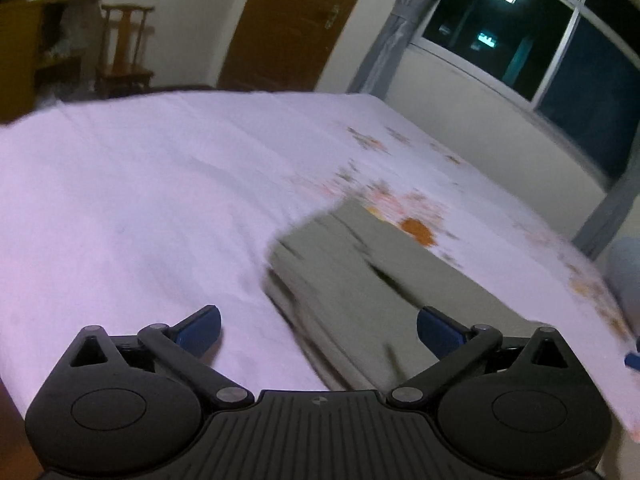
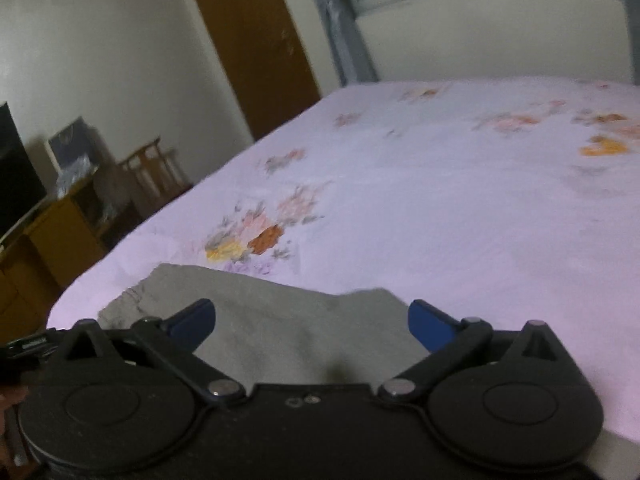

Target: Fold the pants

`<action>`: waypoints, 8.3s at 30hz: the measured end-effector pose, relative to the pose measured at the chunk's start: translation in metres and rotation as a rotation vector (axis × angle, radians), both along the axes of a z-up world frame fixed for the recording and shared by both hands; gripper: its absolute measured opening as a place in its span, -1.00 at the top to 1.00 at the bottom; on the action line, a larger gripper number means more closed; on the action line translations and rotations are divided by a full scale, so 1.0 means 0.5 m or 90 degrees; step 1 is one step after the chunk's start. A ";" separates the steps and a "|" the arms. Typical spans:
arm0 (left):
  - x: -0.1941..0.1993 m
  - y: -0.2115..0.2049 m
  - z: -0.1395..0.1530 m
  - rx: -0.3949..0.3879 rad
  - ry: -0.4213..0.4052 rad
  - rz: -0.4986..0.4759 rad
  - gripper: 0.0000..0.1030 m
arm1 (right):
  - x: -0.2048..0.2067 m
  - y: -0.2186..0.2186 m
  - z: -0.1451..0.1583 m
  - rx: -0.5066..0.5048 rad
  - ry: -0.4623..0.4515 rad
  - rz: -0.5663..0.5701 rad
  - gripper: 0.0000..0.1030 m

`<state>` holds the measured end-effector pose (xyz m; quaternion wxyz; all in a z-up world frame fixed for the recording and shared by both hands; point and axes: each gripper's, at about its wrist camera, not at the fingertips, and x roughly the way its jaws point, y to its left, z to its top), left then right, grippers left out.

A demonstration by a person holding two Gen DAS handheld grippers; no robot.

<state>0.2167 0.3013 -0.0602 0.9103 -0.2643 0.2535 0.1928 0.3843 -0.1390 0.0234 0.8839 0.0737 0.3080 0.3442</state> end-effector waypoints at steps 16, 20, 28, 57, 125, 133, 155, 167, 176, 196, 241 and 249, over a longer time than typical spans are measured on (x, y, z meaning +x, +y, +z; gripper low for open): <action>0.068 -0.281 -0.007 0.132 0.049 -0.247 -1.00 | -0.175 -0.082 -0.110 -0.105 0.023 -0.091 -0.45; 0.068 -0.265 -0.010 0.136 0.067 -0.270 -1.00 | -0.181 -0.093 -0.157 -0.212 0.043 -0.110 -0.54; 0.070 -0.279 -0.014 0.153 0.077 -0.285 -1.00 | -0.204 -0.459 -0.157 -0.226 0.090 -0.394 -0.74; 0.093 -0.301 -0.006 0.180 0.078 -0.277 -1.00 | -0.218 -0.713 -0.117 -0.053 0.084 -0.528 -0.79; 0.069 -0.957 -0.050 0.272 0.091 -0.415 -1.00 | -0.432 -0.898 -0.304 0.570 0.211 -0.645 0.67; 0.071 -0.969 -0.056 0.297 0.095 -0.411 -1.00 | -0.414 -0.854 -0.212 0.421 0.127 -0.630 0.81; -0.074 -0.237 0.066 0.163 0.037 -0.125 -1.00 | -0.230 -0.009 -0.101 0.064 0.020 -0.119 0.60; -0.052 -0.314 0.038 0.090 -0.022 -0.221 -1.00 | -0.307 -0.212 -0.047 0.038 -0.034 -0.236 0.43; 0.090 -0.451 0.020 -0.007 0.010 -0.350 -0.74 | -0.377 -0.437 -0.099 0.077 0.000 -0.400 0.13; 0.072 -0.445 -0.008 -0.095 -0.047 -0.345 0.65 | -0.379 -0.476 -0.136 0.133 0.040 -0.405 -0.15; -0.002 -0.193 0.016 0.058 0.043 -0.175 -0.71 | -0.262 -0.242 -0.100 -0.101 -0.044 -0.248 -0.77; 0.002 -0.022 -0.022 -0.006 0.065 -0.071 -0.72 | -0.057 -0.124 -0.163 -0.207 0.106 -0.220 -0.74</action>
